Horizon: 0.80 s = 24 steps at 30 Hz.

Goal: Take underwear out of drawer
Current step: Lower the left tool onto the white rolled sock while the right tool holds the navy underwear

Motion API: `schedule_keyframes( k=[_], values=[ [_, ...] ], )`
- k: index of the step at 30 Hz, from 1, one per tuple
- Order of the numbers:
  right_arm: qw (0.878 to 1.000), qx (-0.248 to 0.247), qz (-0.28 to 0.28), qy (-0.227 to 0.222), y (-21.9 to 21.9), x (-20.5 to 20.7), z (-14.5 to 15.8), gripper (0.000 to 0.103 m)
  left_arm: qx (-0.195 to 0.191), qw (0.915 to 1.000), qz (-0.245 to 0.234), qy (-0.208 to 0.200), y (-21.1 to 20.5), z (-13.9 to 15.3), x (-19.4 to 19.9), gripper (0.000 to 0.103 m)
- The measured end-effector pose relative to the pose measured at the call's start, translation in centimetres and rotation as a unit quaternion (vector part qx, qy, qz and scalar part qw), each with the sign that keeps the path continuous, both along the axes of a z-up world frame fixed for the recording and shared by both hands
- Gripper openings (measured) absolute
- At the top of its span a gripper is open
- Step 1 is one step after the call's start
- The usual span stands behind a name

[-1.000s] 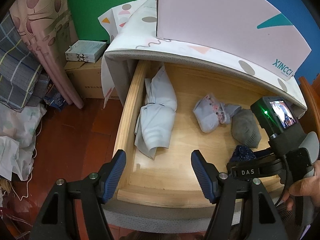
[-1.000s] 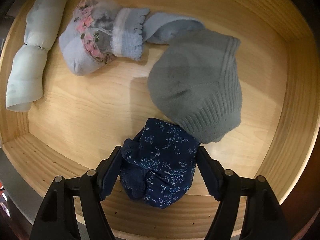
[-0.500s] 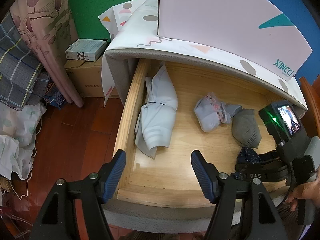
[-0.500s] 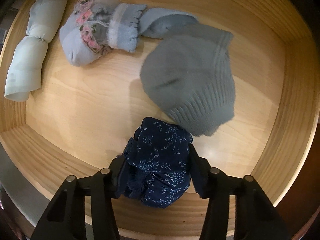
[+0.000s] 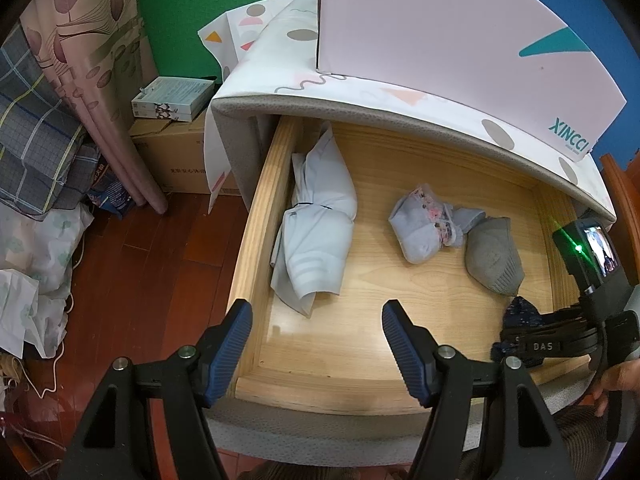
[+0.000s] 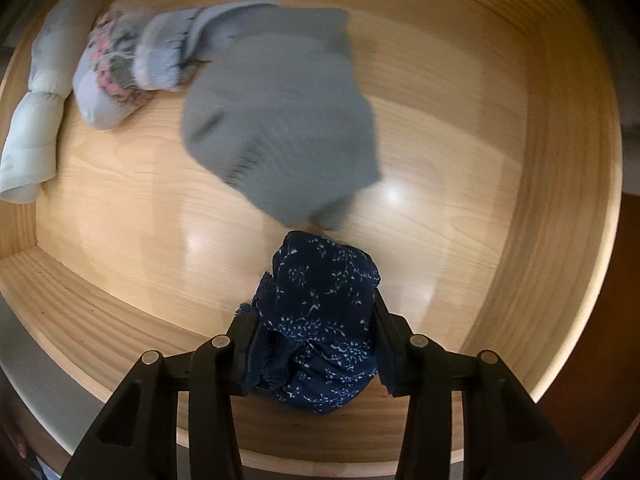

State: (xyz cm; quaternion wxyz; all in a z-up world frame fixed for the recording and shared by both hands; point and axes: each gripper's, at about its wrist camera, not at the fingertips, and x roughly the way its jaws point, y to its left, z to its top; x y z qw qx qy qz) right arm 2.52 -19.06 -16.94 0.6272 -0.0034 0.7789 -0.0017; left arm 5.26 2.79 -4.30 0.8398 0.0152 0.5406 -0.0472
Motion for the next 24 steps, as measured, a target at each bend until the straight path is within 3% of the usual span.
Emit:
schedule_keyframes(
  k=[12,24],
  values=[
    [1.000,-0.007,-0.025,-0.006,-1.1,-1.4,-0.7,0.041,0.000,0.9999,0.005,0.012,0.2,-0.2,0.2,0.069],
    [0.999,-0.007,-0.029,-0.017,-0.4,-2.3,0.1,0.039,-0.022,0.9976,0.009,0.065,0.8,-1.8,1.0,0.069]
  ],
)
